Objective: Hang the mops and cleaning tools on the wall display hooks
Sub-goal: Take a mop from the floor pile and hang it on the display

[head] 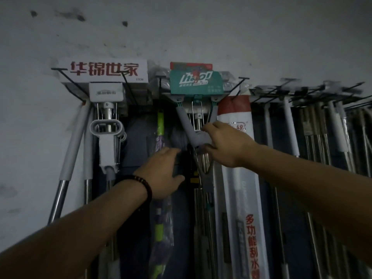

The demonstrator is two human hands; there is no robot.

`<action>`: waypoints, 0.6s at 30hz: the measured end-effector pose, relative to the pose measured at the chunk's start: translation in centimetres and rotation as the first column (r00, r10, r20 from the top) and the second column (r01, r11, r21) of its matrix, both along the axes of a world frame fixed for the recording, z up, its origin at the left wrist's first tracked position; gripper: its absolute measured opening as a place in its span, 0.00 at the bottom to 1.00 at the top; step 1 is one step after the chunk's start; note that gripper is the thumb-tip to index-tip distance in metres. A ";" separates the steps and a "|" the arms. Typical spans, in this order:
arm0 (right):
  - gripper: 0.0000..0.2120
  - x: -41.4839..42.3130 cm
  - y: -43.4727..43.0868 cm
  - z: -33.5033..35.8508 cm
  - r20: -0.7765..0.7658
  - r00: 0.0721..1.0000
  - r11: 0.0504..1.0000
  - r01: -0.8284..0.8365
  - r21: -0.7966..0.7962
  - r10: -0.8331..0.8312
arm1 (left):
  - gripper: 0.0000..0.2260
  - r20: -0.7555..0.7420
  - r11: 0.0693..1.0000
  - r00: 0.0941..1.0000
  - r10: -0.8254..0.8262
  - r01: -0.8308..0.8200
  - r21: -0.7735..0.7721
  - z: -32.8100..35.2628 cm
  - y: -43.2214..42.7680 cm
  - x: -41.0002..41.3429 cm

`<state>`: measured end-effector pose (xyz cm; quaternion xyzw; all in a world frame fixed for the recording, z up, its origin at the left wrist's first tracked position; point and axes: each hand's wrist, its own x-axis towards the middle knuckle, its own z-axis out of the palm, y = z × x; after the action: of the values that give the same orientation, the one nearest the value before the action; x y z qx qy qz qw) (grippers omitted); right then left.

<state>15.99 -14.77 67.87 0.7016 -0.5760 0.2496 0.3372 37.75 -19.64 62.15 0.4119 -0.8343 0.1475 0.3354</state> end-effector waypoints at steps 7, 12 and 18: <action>0.27 -4.0 -3.2 7.5 -0.008 1.000 0.995 0.011 -0.095 -0.012 | 0.42 0.043 0.979 0.988 0.145 -0.137 -0.150 8.5 -1.4 -4.4; 0.32 -5.5 -6.5 12.1 -0.016 0.999 0.984 -0.049 -0.169 0.047 | 0.54 0.030 0.916 0.949 0.314 -0.294 -0.272 14.3 -3.2 -7.6; 0.40 -6.4 -10.0 13.7 -0.051 0.997 0.976 -0.075 -0.203 0.066 | 0.60 -0.044 0.848 0.897 0.440 -0.432 -0.307 18.0 -5.8 -8.9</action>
<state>9.57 -24.81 81.60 0.6884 -0.5143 0.3039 0.4113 28.83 -25.39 80.12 0.5306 -0.6902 0.3543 0.3415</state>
